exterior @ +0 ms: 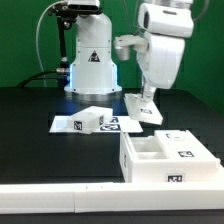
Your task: Assemble cabinet
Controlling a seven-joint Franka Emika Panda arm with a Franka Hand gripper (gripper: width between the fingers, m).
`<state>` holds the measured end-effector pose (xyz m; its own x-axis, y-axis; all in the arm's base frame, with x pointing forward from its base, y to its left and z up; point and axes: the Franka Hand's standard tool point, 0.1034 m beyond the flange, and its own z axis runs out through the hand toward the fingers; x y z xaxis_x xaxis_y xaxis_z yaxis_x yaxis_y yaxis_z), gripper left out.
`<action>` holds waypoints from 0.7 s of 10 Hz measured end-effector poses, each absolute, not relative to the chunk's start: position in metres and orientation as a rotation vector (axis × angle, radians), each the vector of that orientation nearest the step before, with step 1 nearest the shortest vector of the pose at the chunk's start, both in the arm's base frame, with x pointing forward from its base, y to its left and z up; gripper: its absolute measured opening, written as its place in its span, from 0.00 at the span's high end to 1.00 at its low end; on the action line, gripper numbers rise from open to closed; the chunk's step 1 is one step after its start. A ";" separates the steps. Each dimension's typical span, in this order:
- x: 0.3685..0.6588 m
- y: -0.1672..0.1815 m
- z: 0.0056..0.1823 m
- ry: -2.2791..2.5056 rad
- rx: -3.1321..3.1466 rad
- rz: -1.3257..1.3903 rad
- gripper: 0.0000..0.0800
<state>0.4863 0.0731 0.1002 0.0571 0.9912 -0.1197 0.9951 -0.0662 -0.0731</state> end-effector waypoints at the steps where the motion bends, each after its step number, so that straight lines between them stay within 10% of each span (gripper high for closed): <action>1: 0.486 0.077 0.100 2.127 2.262 -0.207 0.92; 7: 0.469 0.059 0.090 2.164 2.312 -0.333 0.92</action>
Offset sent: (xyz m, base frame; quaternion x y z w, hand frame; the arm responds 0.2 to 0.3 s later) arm 0.0000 0.0000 0.0000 0.0000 0.0000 0.0000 1.0000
